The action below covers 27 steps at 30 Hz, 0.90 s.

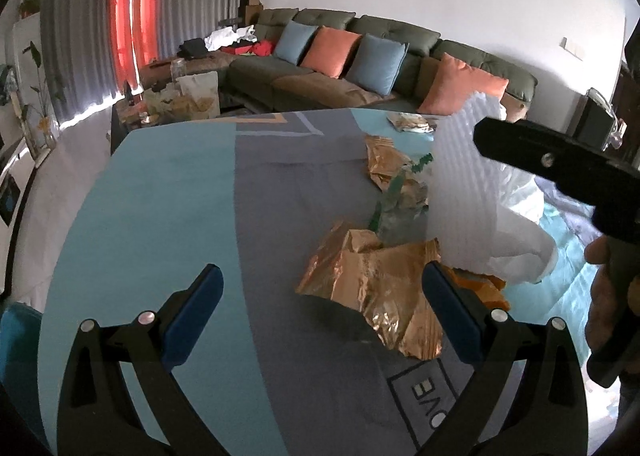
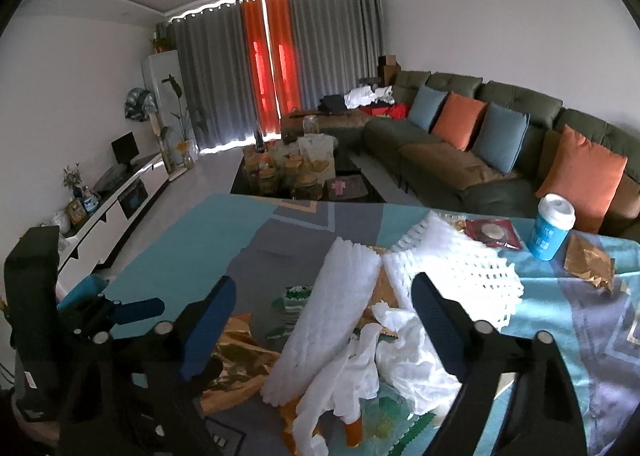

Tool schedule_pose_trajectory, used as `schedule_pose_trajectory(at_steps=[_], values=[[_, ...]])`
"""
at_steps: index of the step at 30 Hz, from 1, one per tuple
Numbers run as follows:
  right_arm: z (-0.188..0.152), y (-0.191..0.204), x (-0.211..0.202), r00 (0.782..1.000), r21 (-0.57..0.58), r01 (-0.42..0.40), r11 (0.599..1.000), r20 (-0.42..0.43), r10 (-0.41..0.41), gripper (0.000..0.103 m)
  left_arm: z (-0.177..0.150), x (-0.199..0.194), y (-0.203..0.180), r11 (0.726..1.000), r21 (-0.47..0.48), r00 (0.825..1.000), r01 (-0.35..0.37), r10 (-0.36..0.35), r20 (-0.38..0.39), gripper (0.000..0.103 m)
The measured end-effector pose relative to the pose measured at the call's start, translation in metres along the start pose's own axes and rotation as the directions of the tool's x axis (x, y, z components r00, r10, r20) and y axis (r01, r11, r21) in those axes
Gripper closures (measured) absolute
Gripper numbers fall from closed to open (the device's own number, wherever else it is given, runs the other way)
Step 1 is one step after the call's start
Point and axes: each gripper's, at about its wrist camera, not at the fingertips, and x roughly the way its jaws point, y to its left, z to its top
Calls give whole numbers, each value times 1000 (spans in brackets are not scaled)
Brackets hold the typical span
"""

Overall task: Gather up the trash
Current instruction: 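Reach the left tool to the gold foil wrapper and close on it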

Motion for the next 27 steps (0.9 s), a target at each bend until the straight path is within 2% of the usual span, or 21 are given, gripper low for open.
schedule_pose_trajectory(at_steps=[4,9,11,18,21,23,25,27], values=[[0,-3,7,999,13,-19,1000,-27,19,38,3,6,3,1000,-8,1000,22,-22,-8,5],[-2,-1,9,999,16,-34,999,-36,34,48,3,14,6,999,-16,999,41,-42,-25,6],[-2,-1,11,998,16,-43,999,-46,43,55,4,21,8,998,-24,997,60,-61,-42,10],[-2,-2,15,994,19,-86,996,-69,88,79,1,29,8,994,-50,994,92,-95,-62,17],[-2,-4,15,993,22,-95,995,-66,97,89,2,33,8,994,-49,992,101,-104,-72,26],[-2,-5,13,993,29,-101,994,-61,103,91,2,35,9,991,-56,990,118,-122,-76,36],[-2,-7,11,992,33,-111,993,-54,112,92,1,36,8,990,-54,988,127,-131,-81,41],[-3,-9,10,991,46,-122,991,-51,124,93,0,37,7,989,-51,986,140,-144,-85,51]])
